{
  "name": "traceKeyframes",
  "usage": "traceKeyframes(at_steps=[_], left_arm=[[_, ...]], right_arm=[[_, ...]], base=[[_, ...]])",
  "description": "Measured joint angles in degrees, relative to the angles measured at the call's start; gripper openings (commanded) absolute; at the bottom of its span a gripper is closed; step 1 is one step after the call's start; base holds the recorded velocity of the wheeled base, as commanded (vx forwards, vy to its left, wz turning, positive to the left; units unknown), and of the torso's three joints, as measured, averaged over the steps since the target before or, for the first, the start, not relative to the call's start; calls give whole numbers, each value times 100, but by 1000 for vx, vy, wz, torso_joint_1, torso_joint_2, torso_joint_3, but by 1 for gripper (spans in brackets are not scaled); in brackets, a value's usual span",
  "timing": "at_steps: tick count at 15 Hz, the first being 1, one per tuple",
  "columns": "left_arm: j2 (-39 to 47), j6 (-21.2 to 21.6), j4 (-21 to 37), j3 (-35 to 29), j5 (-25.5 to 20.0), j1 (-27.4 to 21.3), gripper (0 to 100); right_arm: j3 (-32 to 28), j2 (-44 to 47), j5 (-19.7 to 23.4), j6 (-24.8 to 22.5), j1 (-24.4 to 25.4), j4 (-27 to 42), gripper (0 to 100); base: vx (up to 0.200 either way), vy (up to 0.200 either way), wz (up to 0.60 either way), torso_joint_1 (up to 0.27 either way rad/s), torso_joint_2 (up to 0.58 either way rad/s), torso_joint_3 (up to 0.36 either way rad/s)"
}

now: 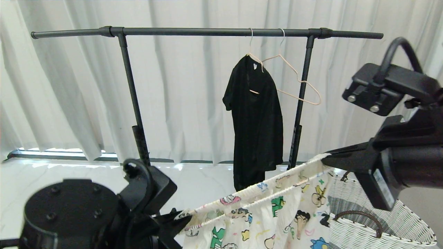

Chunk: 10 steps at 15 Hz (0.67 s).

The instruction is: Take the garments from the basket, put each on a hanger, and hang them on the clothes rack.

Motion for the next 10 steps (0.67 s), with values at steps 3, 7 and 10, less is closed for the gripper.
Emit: traceKeyframes(at_steps=[3, 7, 10], left_arm=[[-146, -13, 2005, -1985, -273, 22, 0], [-210, -11, 4359, -4319, -750, 11, 0], [-177, 93, 4701, -4901, -783, -99, 0]], right_arm=[[20, -404, -6, -5, -46, 30, 0], [-717, -463, 5, -33, -134, 34, 0], [-1237, -362, 7, -38, -173, 380, 0]], base=[[0, 0, 0, 0, 0, 0], [0, 0, 0, 0, 0, 0], [0, 0, 0, 0, 0, 0]])
